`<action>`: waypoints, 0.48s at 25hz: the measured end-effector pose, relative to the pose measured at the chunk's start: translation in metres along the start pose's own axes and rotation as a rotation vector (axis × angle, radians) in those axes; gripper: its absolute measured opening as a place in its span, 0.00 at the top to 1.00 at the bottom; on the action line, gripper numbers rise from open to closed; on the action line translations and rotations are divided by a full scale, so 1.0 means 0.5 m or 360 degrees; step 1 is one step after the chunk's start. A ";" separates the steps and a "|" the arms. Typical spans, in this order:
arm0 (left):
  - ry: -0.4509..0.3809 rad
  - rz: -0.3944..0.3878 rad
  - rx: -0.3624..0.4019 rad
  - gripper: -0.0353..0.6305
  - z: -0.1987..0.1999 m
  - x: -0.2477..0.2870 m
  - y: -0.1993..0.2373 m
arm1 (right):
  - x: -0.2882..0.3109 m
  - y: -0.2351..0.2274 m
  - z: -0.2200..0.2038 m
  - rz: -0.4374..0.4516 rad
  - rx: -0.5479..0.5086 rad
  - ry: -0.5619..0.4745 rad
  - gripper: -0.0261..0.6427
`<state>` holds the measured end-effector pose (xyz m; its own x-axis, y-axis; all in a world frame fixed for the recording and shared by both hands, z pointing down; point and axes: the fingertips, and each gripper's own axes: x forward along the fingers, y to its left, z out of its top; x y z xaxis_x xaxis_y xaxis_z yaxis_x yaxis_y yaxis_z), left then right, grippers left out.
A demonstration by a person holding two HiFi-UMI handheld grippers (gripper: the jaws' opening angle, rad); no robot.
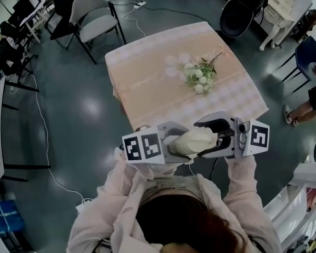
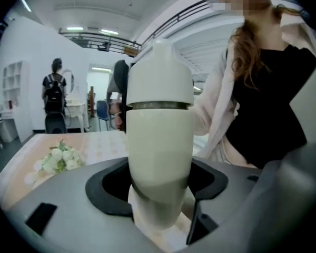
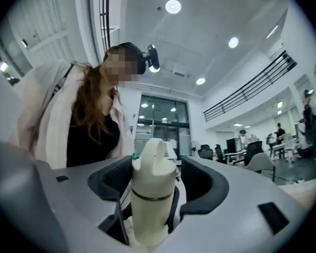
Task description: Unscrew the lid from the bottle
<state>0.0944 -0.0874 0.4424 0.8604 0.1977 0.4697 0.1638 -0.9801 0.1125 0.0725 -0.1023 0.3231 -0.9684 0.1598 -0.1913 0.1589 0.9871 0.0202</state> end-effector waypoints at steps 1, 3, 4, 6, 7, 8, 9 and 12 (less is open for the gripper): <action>-0.0035 0.0100 -0.0060 0.47 0.001 -0.004 0.020 | -0.008 -0.021 0.004 -0.0136 0.0021 -0.0045 0.50; -0.0095 0.0332 -0.0213 0.47 -0.002 -0.016 0.065 | -0.031 -0.059 0.000 -0.0439 0.0079 -0.0101 0.46; -0.0118 0.0442 -0.0290 0.47 -0.006 -0.023 0.085 | -0.043 -0.074 -0.007 -0.0584 0.0111 -0.0108 0.46; -0.0135 0.0598 -0.0396 0.47 -0.015 -0.036 0.114 | -0.053 -0.095 -0.019 -0.0829 0.0192 -0.0131 0.45; -0.0126 0.0641 -0.0414 0.47 -0.019 -0.039 0.122 | -0.052 -0.104 -0.023 -0.0930 0.0244 -0.0145 0.45; -0.0105 0.0669 -0.0412 0.47 -0.022 -0.040 0.126 | -0.049 -0.111 -0.027 -0.1014 0.0285 -0.0150 0.45; -0.0076 0.0686 -0.0397 0.47 -0.025 -0.038 0.128 | -0.044 -0.117 -0.032 -0.1074 0.0299 -0.0135 0.45; 0.0005 0.0698 -0.0342 0.47 -0.032 -0.027 0.127 | -0.024 -0.124 -0.047 -0.1134 0.0214 0.0030 0.46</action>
<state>0.0856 -0.1522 0.4573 0.8245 -0.2326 0.5158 -0.3176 -0.9447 0.0817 0.0696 -0.1650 0.3471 -0.8486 -0.5202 -0.0963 -0.4907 0.8420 -0.2242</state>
